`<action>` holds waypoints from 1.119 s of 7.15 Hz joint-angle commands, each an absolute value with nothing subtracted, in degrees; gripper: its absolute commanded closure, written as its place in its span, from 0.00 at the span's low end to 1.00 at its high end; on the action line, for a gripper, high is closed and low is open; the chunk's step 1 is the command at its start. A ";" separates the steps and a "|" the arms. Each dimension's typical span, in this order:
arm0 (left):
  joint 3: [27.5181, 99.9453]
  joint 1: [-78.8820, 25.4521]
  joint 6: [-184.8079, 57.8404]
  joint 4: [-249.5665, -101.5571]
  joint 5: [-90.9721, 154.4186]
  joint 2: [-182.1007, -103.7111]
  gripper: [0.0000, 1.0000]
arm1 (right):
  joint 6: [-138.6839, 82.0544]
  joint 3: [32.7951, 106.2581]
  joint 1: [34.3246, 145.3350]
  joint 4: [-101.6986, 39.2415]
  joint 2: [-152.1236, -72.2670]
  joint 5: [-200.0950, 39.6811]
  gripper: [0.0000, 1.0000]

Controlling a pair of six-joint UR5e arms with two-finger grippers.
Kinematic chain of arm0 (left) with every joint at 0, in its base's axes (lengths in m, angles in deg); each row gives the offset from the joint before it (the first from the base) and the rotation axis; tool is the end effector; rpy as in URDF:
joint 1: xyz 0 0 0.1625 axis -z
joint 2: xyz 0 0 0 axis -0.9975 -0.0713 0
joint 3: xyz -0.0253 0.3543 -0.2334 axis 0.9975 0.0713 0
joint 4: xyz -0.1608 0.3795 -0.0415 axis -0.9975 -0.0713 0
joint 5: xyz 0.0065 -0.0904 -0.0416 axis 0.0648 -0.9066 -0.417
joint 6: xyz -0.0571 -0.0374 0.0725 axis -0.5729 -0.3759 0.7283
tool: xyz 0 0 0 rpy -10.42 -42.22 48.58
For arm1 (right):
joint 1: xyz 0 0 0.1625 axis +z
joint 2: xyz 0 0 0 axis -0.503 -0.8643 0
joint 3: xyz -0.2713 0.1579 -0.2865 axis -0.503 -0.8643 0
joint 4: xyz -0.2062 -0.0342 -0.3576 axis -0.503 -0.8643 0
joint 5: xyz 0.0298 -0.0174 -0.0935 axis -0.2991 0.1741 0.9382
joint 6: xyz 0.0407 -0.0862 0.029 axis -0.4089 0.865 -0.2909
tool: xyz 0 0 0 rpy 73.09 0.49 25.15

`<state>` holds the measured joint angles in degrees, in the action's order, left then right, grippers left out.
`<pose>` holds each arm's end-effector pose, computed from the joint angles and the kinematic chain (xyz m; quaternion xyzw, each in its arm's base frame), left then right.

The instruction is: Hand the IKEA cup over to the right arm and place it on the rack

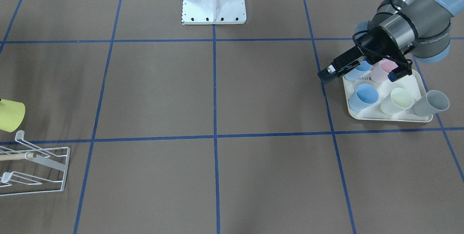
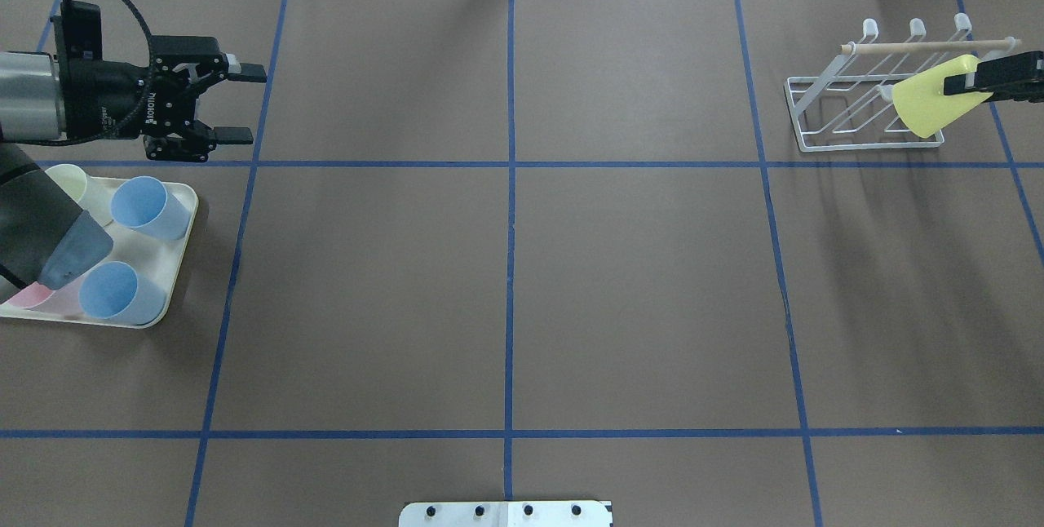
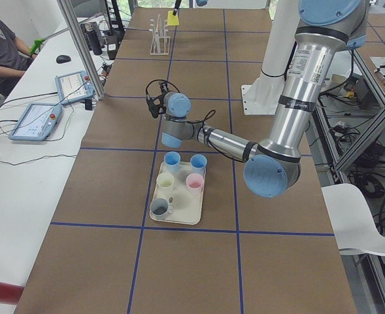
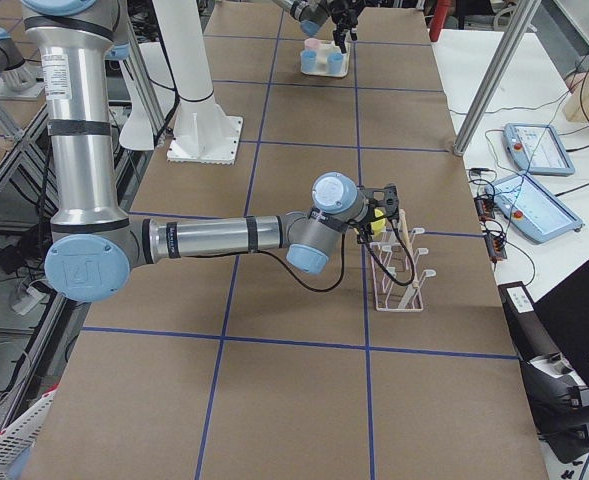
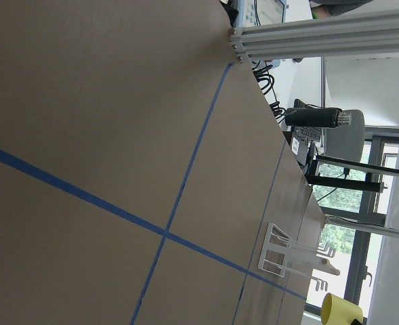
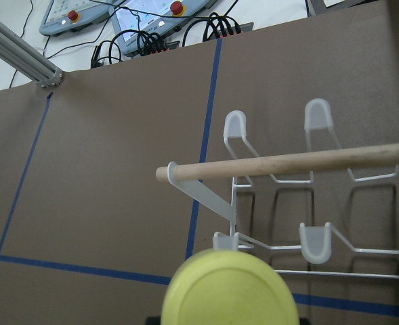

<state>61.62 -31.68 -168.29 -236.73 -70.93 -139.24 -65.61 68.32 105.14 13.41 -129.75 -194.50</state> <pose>0.2618 -0.4958 0.3562 -0.0211 0.7663 -0.2302 0.5995 -0.0763 -0.5146 0.5007 0.1962 -0.5510 0.0645 0.8086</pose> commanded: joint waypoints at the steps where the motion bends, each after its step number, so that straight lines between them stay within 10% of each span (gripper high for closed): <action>1: 61.53 -31.77 -168.28 -236.73 -70.76 -139.31 0.00 | -60.79 68.55 104.21 9.58 -129.66 -191.68 0.87; 8: 61.53 -31.77 -168.28 -236.82 -70.58 -139.04 0.00 | -57.61 68.73 102.01 3.69 -126.59 -188.32 0.88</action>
